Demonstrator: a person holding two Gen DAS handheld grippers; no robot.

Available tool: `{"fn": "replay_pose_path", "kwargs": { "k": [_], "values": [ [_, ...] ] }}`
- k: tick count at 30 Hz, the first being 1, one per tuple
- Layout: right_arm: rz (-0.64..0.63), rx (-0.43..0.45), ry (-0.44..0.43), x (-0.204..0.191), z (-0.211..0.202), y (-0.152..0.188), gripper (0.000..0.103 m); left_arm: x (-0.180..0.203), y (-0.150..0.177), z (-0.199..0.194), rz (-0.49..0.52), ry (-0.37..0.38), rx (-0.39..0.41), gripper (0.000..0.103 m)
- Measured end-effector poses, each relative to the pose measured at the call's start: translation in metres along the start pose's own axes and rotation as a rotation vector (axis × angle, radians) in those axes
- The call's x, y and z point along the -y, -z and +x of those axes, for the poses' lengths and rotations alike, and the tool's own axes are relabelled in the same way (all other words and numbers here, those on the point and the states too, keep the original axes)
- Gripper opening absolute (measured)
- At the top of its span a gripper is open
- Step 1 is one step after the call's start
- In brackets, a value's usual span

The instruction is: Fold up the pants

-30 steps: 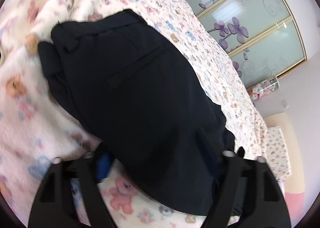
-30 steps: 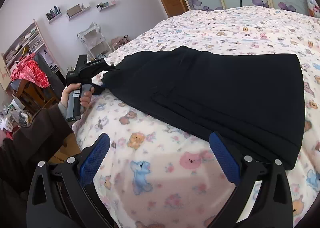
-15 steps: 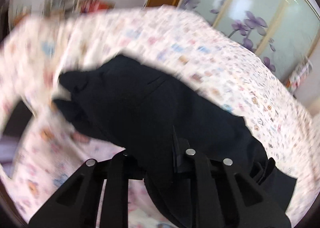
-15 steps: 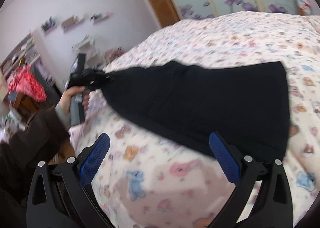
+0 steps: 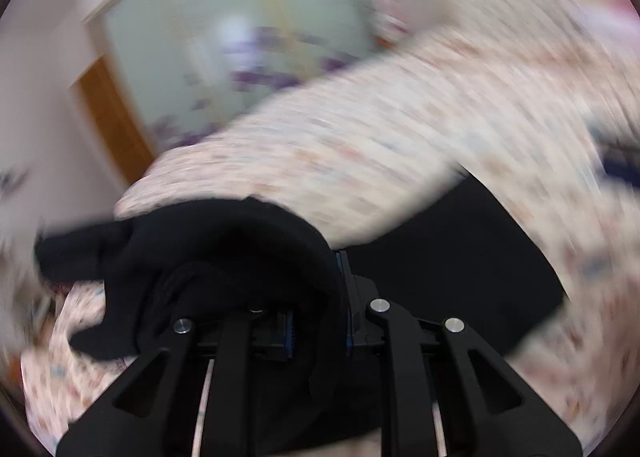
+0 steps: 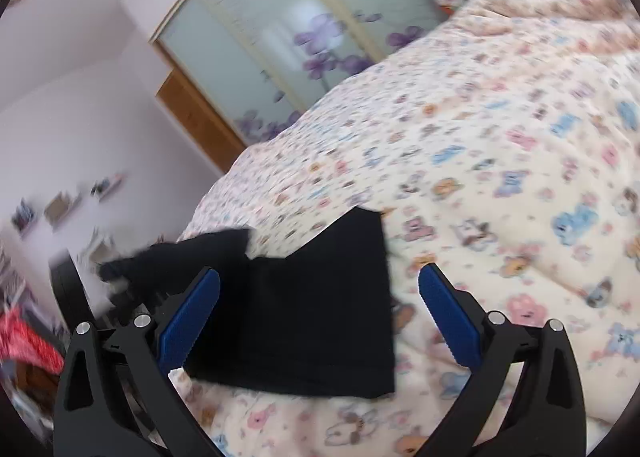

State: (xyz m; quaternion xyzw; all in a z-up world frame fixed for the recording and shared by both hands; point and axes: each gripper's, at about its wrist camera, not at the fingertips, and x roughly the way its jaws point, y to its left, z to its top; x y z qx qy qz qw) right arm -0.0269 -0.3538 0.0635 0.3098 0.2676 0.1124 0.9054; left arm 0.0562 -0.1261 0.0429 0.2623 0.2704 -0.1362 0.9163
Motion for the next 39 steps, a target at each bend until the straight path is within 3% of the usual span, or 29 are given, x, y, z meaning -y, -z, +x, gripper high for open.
{"fn": "replay_pose_path", "kwargs": {
  "k": [3,5,7,15,19,23,26,27,28,29,31,33,36,38,39],
  "values": [
    [0.052,-0.014,0.01,0.014,0.004,-0.003,0.102,0.054,0.027,0.026,0.182,0.001,-0.081,0.017],
    [0.083,-0.034,-0.001,0.019,0.007,-0.003,0.102,0.073,0.044,0.031,0.265,-0.033,-0.072,0.019],
    [0.104,-0.048,-0.019,0.022,0.01,0.0,0.102,0.074,0.05,0.03,0.286,-0.051,-0.046,0.02],
    [0.187,-0.105,-0.087,0.031,0.021,0.007,0.102,0.055,0.049,0.022,0.202,0.019,-0.026,0.026],
    [0.272,-0.131,-0.112,0.046,0.03,0.008,0.102,0.037,0.05,0.017,0.097,0.088,-0.028,0.029],
    [0.322,-0.215,-0.128,0.053,0.053,0.014,0.097,0.031,0.049,0.013,0.044,0.13,-0.032,0.034],
    [0.284,-0.271,-0.138,0.042,0.066,0.02,0.097,0.024,0.052,-0.001,-0.01,0.194,-0.01,0.054],
    [0.263,-0.28,-0.119,0.038,0.069,0.021,0.097,0.021,0.052,-0.01,-0.045,0.214,0.016,0.073],
    [0.247,-0.283,-0.1,0.036,0.071,0.022,0.097,0.013,0.054,-0.016,-0.086,0.231,0.045,0.085],
    [0.225,-0.284,-0.082,0.033,0.072,0.023,0.095,0.001,0.056,-0.024,-0.149,0.252,0.088,0.088],
    [0.199,-0.281,-0.057,0.03,0.074,0.025,0.084,-0.015,0.057,-0.032,-0.247,0.259,0.145,0.098],
    [0.147,-0.282,0.006,0.027,0.076,0.028,0.069,-0.036,0.065,-0.038,-0.372,0.2,0.201,0.101],
    [0.071,-0.268,0.061,0.021,0.077,0.032,0.053,-0.059,0.077,-0.029,-0.542,0.065,0.208,0.101],
    [0.021,-0.233,0.038,0.013,0.069,0.029,0.029,-0.074,0.091,-0.016,-0.653,0.012,0.201,0.101],
    [-0.001,-0.221,0.027,0.007,0.065,0.027,0.028,-0.081,0.095,-0.014,-0.689,0.013,0.194,0.101]
  ]
}}
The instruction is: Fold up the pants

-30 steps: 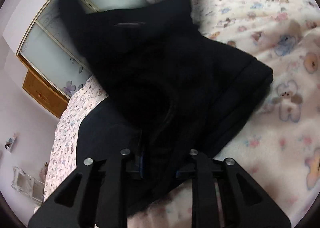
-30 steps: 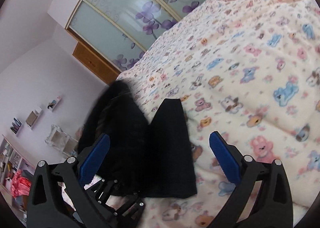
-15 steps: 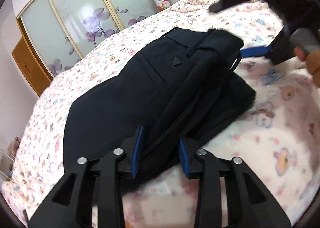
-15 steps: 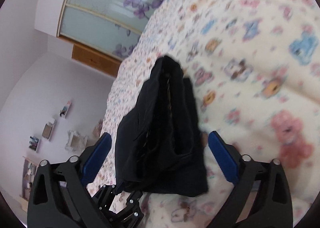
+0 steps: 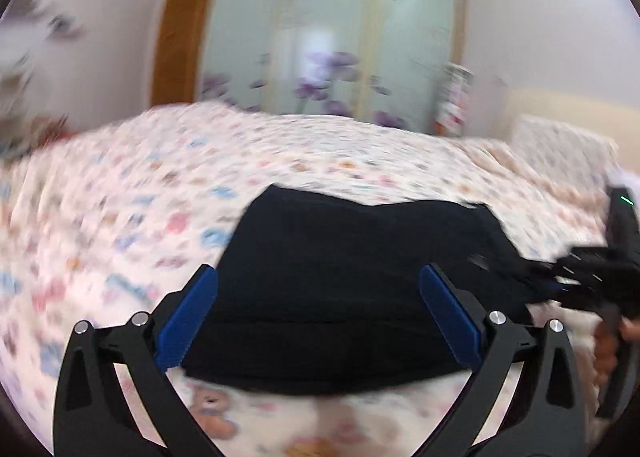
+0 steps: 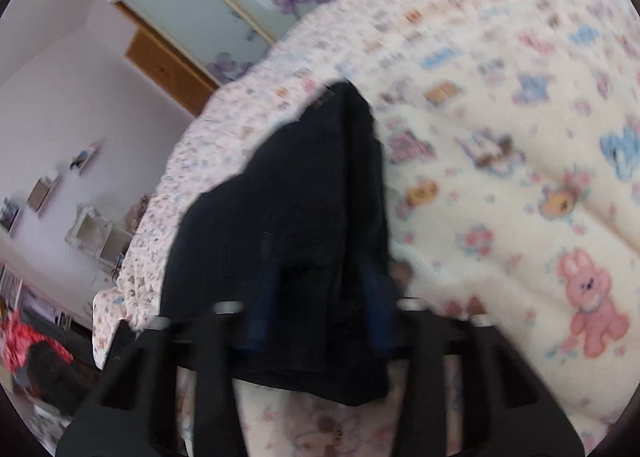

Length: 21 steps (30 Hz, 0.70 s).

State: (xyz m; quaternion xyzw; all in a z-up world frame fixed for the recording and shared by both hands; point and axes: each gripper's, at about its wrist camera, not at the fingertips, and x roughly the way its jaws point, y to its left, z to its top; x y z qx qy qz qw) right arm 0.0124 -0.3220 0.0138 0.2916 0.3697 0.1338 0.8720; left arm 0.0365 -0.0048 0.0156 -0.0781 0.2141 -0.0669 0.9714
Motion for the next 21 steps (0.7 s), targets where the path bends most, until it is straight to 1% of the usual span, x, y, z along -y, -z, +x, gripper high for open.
{"fn": "replay_pose_path", "kwargs": {
  "k": [2,4,5,6,8,9,10,11,12,13,14,15,17,18,19,20,21],
  "values": [
    [-0.036,0.012,-0.042,-0.01,-0.008,0.0,0.024,-0.021,0.0,0.005,-0.099,0.02,-0.022,0.101],
    [-0.048,0.012,-0.103,-0.015,-0.017,0.002,0.022,-0.047,0.001,0.0,-0.205,0.043,-0.026,0.101],
    [-0.052,0.009,-0.111,-0.015,-0.019,0.003,0.022,-0.057,0.0,0.002,-0.254,0.046,-0.028,0.101],
    [-0.068,-0.006,-0.085,-0.014,-0.021,0.006,0.022,-0.066,0.0,0.005,-0.288,0.048,-0.029,0.101],
    [-0.08,-0.056,0.028,-0.005,-0.011,0.009,0.022,-0.08,0.0,0.004,-0.361,0.055,-0.026,0.101],
    [-0.067,-0.093,0.077,0.003,-0.002,0.01,0.023,-0.082,-0.004,0.006,-0.375,0.058,-0.024,0.101],
    [-0.052,-0.103,0.083,0.007,0.001,0.01,0.026,-0.081,-0.007,0.008,-0.376,0.064,-0.024,0.101],
    [-0.047,-0.104,0.086,0.008,0.001,0.009,0.028,-0.076,-0.012,0.009,-0.354,0.079,-0.023,0.101],
    [-0.056,-0.101,0.088,0.007,-0.001,0.008,0.032,-0.068,-0.016,0.009,-0.318,0.095,-0.026,0.101],
    [-0.076,-0.091,0.115,0.003,-0.004,0.006,0.048,-0.061,-0.016,0.009,-0.288,0.1,-0.027,0.101],
    [-0.098,-0.068,0.142,0.0,-0.009,0.004,0.066,-0.047,-0.018,0.01,-0.229,0.109,-0.028,0.101],
    [-0.122,-0.031,0.154,-0.003,-0.015,0.004,0.07,-0.038,-0.019,0.013,-0.187,0.115,-0.032,0.101],
    [-0.153,0.082,0.135,-0.01,-0.032,-0.001,0.071,-0.021,-0.02,0.019,-0.123,0.121,-0.045,0.101],
    [-0.162,0.131,0.103,-0.014,-0.038,-0.006,0.071,-0.017,-0.021,0.022,-0.111,0.127,-0.051,0.101],
    [-0.165,0.159,0.037,-0.018,-0.041,-0.011,0.071,-0.012,-0.022,0.027,-0.104,0.14,-0.067,0.101],
    [-0.156,0.142,-0.025,-0.021,-0.037,-0.015,0.071,-0.01,-0.024,0.03,-0.106,0.147,-0.08,0.101],
    [-0.126,0.07,-0.132,-0.023,-0.026,-0.021,0.071,-0.008,-0.025,0.035,-0.112,0.155,-0.099,0.101]
  ]
}}
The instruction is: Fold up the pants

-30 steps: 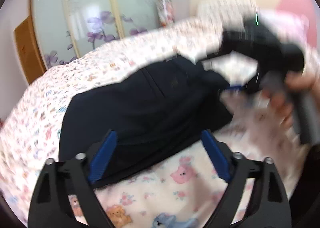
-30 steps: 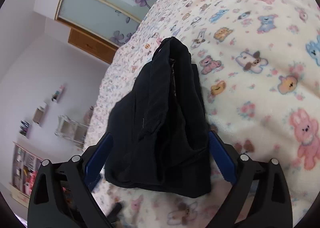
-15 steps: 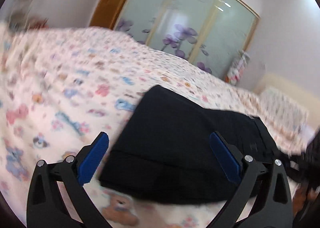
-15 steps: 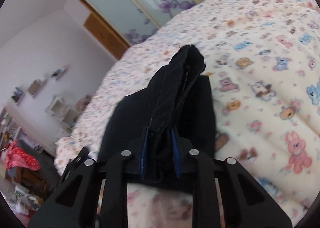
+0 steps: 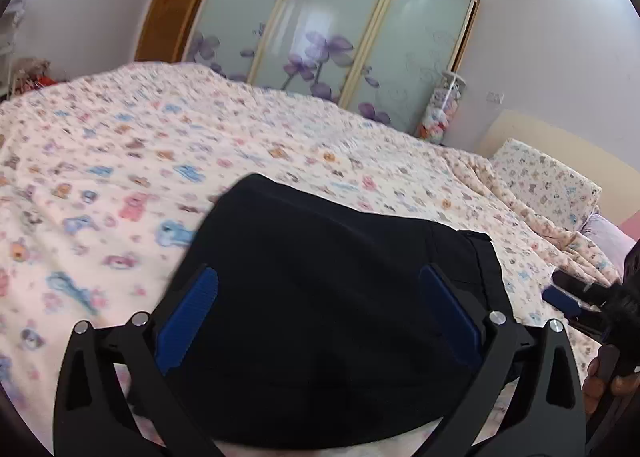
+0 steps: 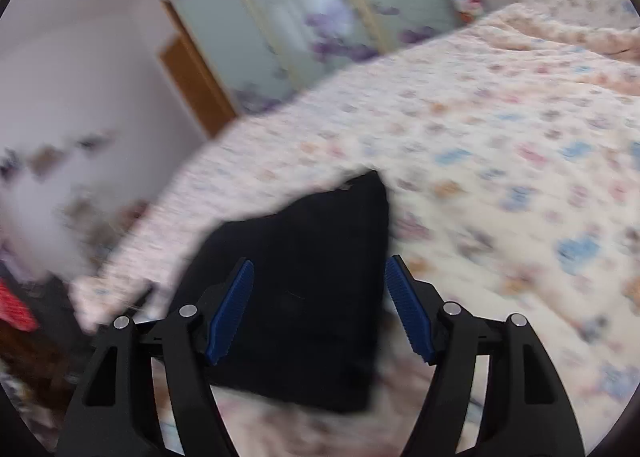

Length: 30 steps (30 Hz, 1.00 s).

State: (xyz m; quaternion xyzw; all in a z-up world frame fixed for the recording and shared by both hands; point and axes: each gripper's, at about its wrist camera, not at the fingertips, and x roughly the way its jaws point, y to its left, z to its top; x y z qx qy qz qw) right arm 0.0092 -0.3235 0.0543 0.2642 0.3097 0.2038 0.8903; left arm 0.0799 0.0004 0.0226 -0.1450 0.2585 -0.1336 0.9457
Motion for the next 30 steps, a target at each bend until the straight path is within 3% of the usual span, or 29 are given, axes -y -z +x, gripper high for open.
{"fn": "replay_pose_path", "kwargs": {
  "k": [1,3,7,9,13,15,16,18,22,26,30],
  "values": [
    [0.031,-0.047,-0.064,0.0,0.01,-0.002,0.071,0.0,-0.002,0.006,-0.006,0.001,-0.017,0.101],
    [0.059,-0.105,-0.088,-0.002,0.027,-0.006,0.071,-0.003,-0.003,0.015,-0.009,-0.011,-0.039,0.101],
    [0.137,-0.252,0.042,0.026,0.069,-0.002,0.07,-0.021,0.008,0.042,-0.001,-0.143,-0.166,0.101],
    [0.2,-0.245,-0.005,0.045,0.073,0.002,0.066,-0.032,0.016,0.06,-0.006,-0.173,-0.255,0.101],
    [0.249,-0.202,-0.085,0.049,0.05,-0.007,0.069,-0.03,0.018,0.058,0.008,-0.193,-0.239,0.101],
    [0.212,-0.121,-0.062,0.045,0.027,-0.013,0.074,-0.036,0.018,0.051,-0.029,-0.148,-0.212,0.101],
    [0.185,-0.099,-0.011,0.048,0.017,-0.02,0.074,-0.04,0.016,0.047,-0.056,-0.119,-0.194,0.101],
    [0.172,-0.132,0.055,0.056,0.017,-0.024,0.074,-0.049,0.014,0.035,-0.13,-0.052,-0.144,0.101],
    [0.233,-0.282,0.112,0.079,0.036,-0.009,0.074,-0.053,0.01,0.028,-0.17,0.004,-0.112,0.101],
    [0.25,-0.336,0.027,0.074,0.054,0.0,0.074,-0.049,0.009,0.032,-0.151,-0.003,-0.119,0.101],
    [0.235,-0.372,0.093,0.077,0.066,0.002,0.073,-0.048,0.009,0.032,-0.146,-0.006,-0.121,0.101]
  ]
}}
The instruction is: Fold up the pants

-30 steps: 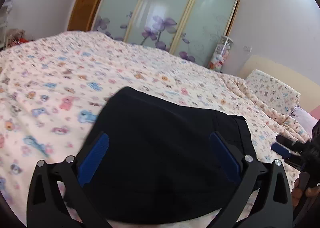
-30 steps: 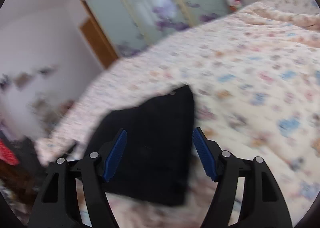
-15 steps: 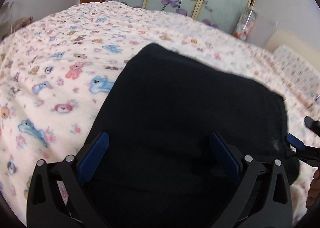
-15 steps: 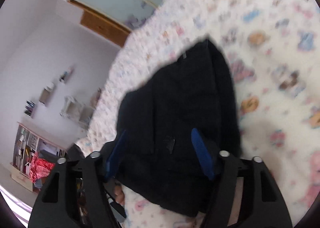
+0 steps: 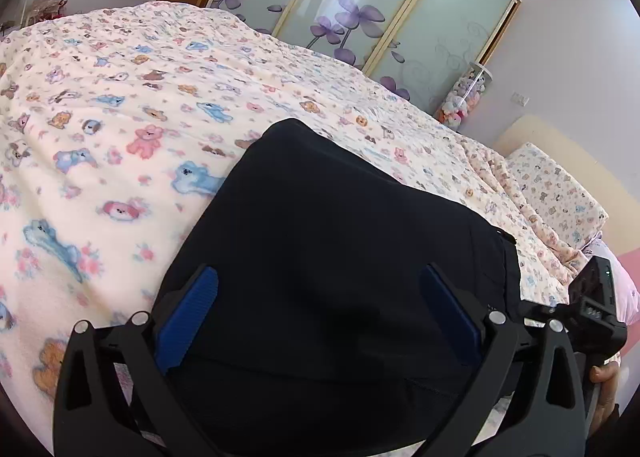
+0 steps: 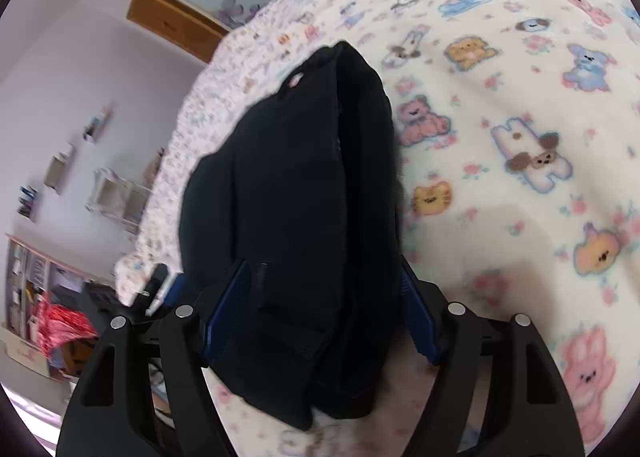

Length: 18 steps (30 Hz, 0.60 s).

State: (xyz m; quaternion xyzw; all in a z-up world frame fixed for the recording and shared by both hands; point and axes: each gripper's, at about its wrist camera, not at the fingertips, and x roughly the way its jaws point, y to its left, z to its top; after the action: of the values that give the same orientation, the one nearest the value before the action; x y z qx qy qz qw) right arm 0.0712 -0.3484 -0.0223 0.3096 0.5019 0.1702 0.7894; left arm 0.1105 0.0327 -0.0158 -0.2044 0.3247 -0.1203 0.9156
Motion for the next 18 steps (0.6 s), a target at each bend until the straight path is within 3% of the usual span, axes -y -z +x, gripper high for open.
{"fn": "replay_pose_path", "kwargs": {
  "k": [4,9,12,15,18],
  "values": [
    [0.009,0.0,-0.012,0.004,0.005,-0.001,0.072,0.0,0.0,0.001,0.003,-0.003,-0.002,0.101],
    [-0.093,0.011,-0.083,-0.003,0.012,0.001,0.073,0.0,0.001,0.002,0.006,-0.006,-0.004,0.101],
    [-0.055,0.015,-0.106,0.006,0.017,-0.004,0.069,0.0,0.001,0.002,0.003,0.0,-0.003,0.101],
    [-0.006,0.035,-0.138,0.013,0.018,-0.007,0.062,0.0,0.001,0.002,0.006,-0.002,-0.003,0.101],
    [-0.004,0.071,-0.163,0.011,0.009,-0.005,0.046,0.0,0.001,0.002,0.006,-0.001,-0.003,0.101]
  ]
}}
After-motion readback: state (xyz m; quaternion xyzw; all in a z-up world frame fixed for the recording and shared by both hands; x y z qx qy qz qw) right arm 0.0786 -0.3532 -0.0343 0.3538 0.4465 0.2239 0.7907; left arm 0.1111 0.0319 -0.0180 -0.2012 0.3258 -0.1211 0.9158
